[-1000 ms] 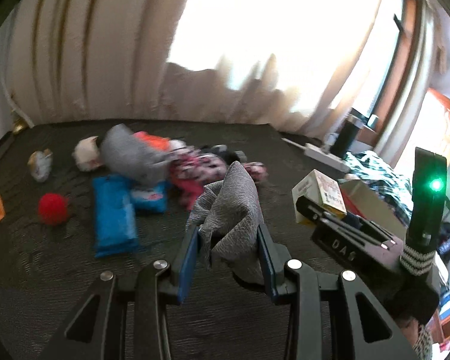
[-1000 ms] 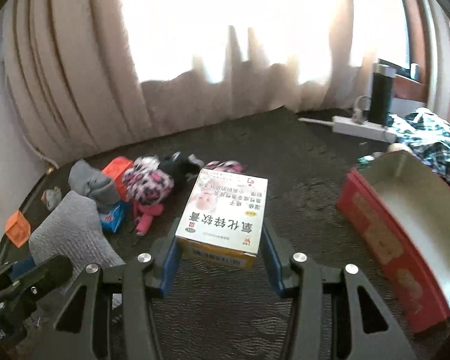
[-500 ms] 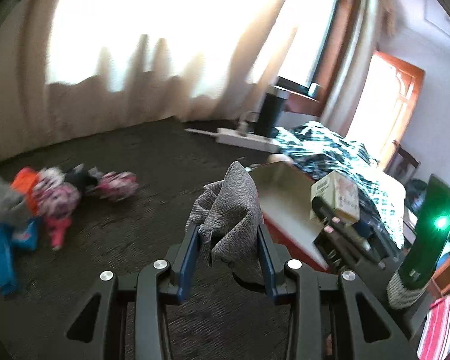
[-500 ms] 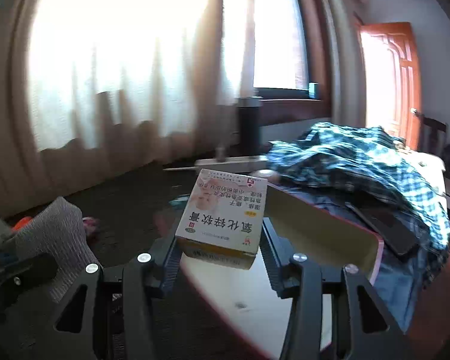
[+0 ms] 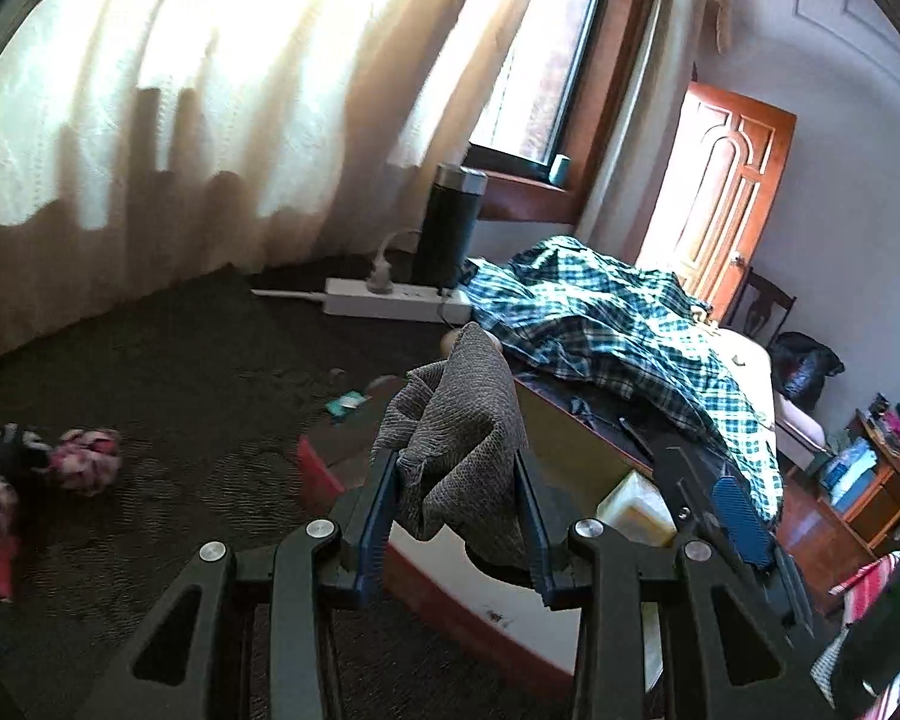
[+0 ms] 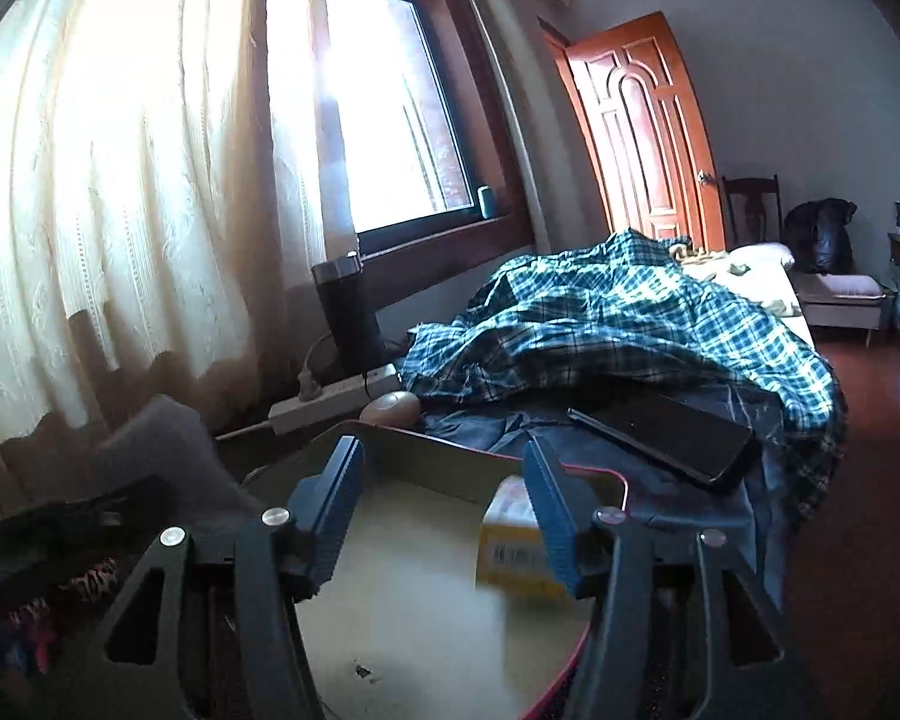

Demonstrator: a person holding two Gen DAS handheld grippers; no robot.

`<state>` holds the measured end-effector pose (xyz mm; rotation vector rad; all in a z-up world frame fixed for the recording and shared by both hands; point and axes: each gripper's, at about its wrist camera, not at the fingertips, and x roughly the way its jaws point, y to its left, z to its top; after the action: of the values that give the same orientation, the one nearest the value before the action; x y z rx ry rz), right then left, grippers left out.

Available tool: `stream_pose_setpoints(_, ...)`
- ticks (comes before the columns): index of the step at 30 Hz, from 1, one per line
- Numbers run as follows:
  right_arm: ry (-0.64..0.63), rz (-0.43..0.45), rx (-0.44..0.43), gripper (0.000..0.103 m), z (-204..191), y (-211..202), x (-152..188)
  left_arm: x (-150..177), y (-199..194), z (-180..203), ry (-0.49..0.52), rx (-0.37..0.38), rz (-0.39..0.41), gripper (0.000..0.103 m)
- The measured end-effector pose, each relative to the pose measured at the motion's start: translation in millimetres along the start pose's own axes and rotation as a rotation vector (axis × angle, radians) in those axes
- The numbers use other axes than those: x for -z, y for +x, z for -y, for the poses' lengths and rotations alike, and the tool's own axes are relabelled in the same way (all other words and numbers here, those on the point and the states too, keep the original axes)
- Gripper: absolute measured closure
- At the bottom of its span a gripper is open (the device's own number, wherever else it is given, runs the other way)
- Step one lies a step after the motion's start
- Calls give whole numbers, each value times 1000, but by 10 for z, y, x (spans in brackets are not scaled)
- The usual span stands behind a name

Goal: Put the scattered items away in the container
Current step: 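Carry the sock with the left tool into the red tin while the right tool drops the box there, then move the left tool to the blue wipe packet while the right tool approaches the leopard plush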

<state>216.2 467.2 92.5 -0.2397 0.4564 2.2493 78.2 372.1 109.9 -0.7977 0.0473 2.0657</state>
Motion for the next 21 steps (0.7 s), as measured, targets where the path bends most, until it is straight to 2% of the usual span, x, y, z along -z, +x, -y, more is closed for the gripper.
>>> stream_pose_setpoints(2, 7, 10, 1, 40, 16, -15, -9, 29, 73, -11, 2, -6, -12, 56)
stream_pose_setpoints(4, 17, 17, 4, 39, 29, -27, -12, 48, 107, -44, -3, -29, -19, 44)
stream_pose_setpoints(6, 28, 17, 3, 39, 45, -23, -12, 52, 109, -109, -25, -69, -12, 24)
stream_pose_setpoints(7, 26, 14, -7, 39, 62, -5, -21, 52, 101, -143, -36, -80, -5, 21)
stream_pose_setpoints(12, -5, 8, -27, 34, 22, 9, -8, 41, 55, -239, -61, -97, 1, 21)
stream_pose_setpoints(21, -25, 13, -53, 31, -52, -26, 41, 34, -183, -260, -28, -183, 29, 21)
